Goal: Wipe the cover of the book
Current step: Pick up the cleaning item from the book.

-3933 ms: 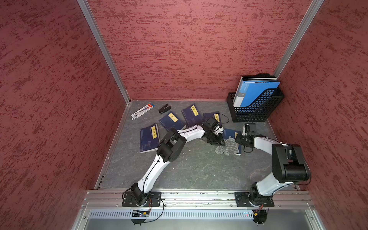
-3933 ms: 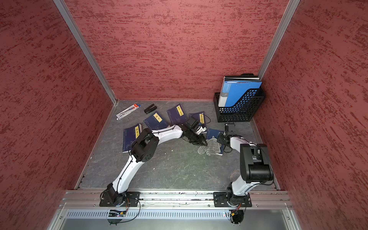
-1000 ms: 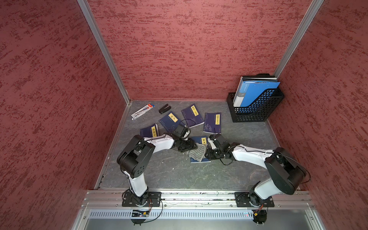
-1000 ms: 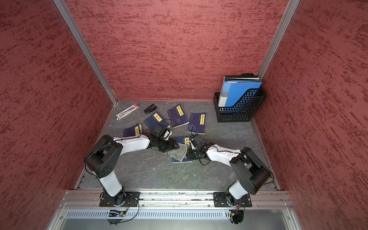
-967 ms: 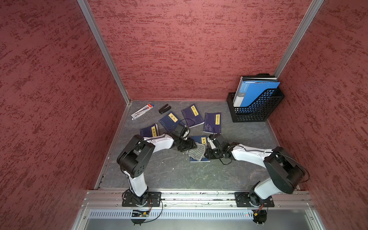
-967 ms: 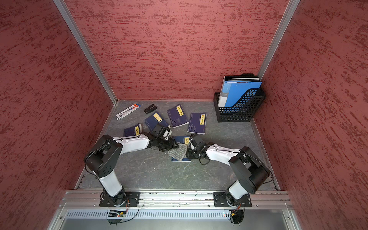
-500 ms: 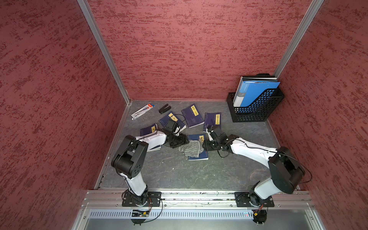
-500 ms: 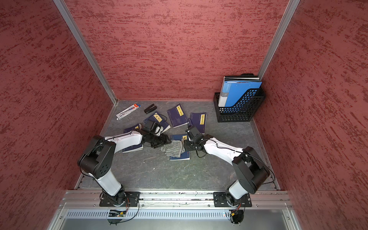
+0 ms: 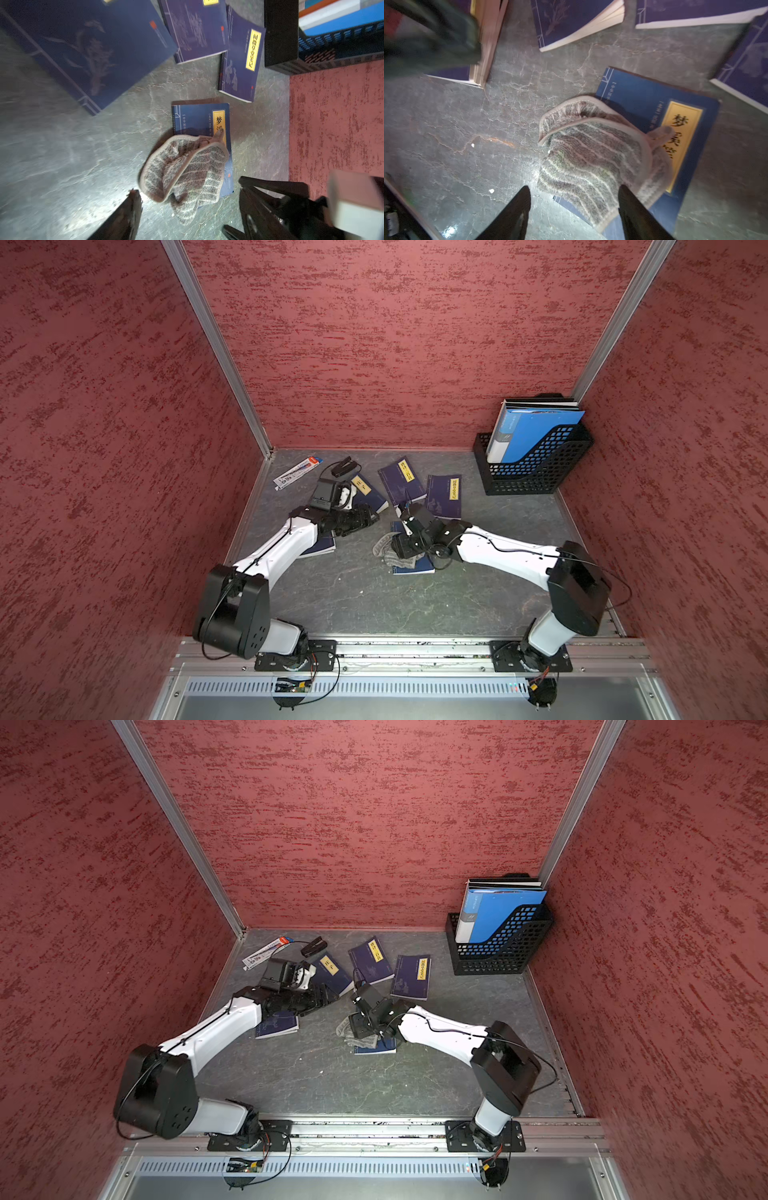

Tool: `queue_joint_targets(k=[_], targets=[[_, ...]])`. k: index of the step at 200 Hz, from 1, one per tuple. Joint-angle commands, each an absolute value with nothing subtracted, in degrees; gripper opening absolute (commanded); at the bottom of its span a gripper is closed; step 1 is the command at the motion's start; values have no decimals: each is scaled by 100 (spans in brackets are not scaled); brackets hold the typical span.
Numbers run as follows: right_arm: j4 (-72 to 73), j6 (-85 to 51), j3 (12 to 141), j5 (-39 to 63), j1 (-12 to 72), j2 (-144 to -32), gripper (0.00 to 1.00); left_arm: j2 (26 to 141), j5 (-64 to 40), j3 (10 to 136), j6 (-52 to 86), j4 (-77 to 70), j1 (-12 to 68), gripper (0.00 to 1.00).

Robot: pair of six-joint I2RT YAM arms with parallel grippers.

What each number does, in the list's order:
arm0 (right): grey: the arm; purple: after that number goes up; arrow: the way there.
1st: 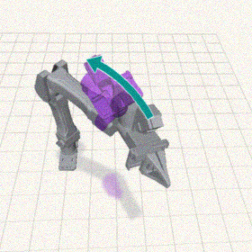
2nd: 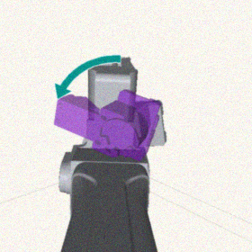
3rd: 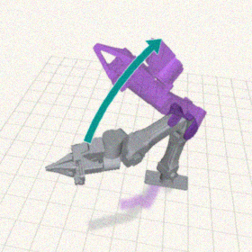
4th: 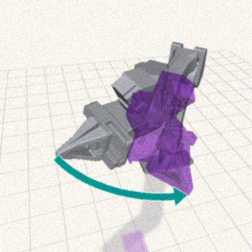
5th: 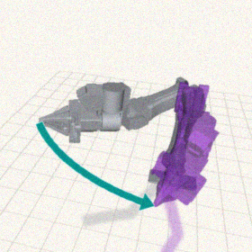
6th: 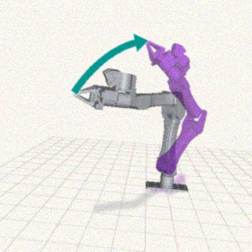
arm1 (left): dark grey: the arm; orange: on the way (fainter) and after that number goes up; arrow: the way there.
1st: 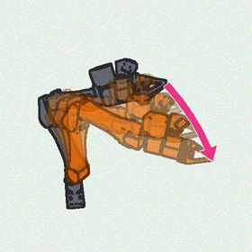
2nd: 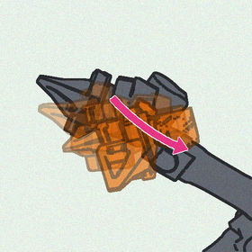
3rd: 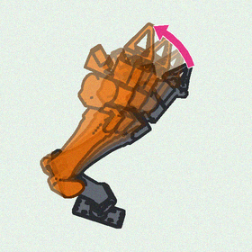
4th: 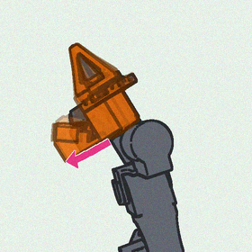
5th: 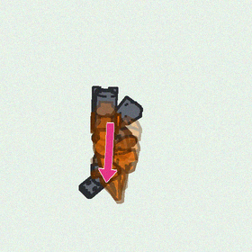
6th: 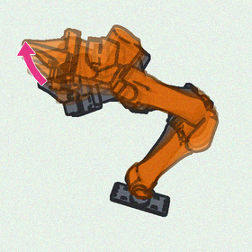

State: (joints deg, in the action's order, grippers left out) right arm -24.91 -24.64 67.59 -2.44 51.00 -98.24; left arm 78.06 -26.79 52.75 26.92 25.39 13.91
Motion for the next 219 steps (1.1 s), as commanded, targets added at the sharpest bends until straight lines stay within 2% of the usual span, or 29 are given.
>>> queue_joint_targets(k=[1, 8, 19, 49, 98, 129, 144, 175, 219], targets=[[-2460, -2681, 6919, -643, 5105, -10071, 74, 7347, -2571, 4949, 2505, 2929, 1162, 81], [-2434, -2714, 6943, -688, 5106, -10130, 80, 7193, -2547, 4845, 2497, 2940, 1102, 83], [-2436, -2746, 6970, -784, 5102, -10215, 84, 6988, -2533, 4707, 2482, 2959, 1026, 87], [-2399, -2696, 6969, -850, 5099, -10489, 91, 6768, -2539, 4544, 2431, 3065, 899, 88], [-2213, -2669, 7022, -746, 5098, -10918, 93, 6777, -2567, 4511, 2365, 3131, 859, 88], [-2315, -2758, 6981, -884, 5098, -11122, 91, 6735, -2567, 4478, 2330, 3167, 820, 88], [-2339, -2802, 6870, -939, 5100, -11137, 84, 6724, -2566, 4465, 2309, 3172, 809, 88], [-2270, -2907, 6520, -897, 5076, -10970, 51, 6748, -2582, 4451, 2294, 3154, 791, 88], [-1968, -2961, 6162, -841, 4955, -10538, 16, 6768, -2610, 4408, 2286, 3115, 776, 88]])
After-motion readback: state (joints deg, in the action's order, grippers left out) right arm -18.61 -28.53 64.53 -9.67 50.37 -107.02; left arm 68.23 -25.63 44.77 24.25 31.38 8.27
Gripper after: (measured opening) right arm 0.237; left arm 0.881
